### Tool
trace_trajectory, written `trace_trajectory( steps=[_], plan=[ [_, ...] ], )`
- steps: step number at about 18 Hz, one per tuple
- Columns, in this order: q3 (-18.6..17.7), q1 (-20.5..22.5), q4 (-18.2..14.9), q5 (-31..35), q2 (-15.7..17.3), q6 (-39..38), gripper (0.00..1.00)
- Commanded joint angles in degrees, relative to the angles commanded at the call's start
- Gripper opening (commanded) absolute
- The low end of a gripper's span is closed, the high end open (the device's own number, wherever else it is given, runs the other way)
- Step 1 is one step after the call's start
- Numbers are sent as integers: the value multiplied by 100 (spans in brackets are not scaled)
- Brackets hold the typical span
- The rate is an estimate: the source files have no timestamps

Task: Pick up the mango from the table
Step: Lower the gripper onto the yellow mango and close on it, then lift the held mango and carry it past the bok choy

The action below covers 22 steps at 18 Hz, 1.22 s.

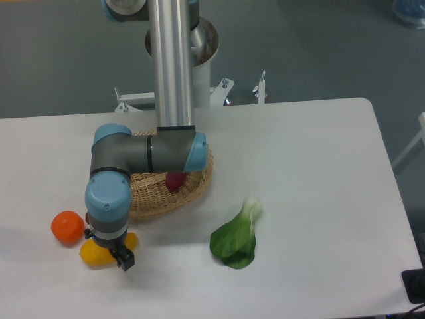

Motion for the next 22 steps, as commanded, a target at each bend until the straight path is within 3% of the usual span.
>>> trace_trajectory(
  steps=[3,6,12,18,22],
  plan=[
    [9,0,-17,9,44,-44,51],
    [9,0,-18,175,105,-70,37],
    [62,44,-35,351,272,-79,36],
    [26,544,-97,1054,580,-9,37],
    [193,957,-132,1028,650,18,38]
  ],
)
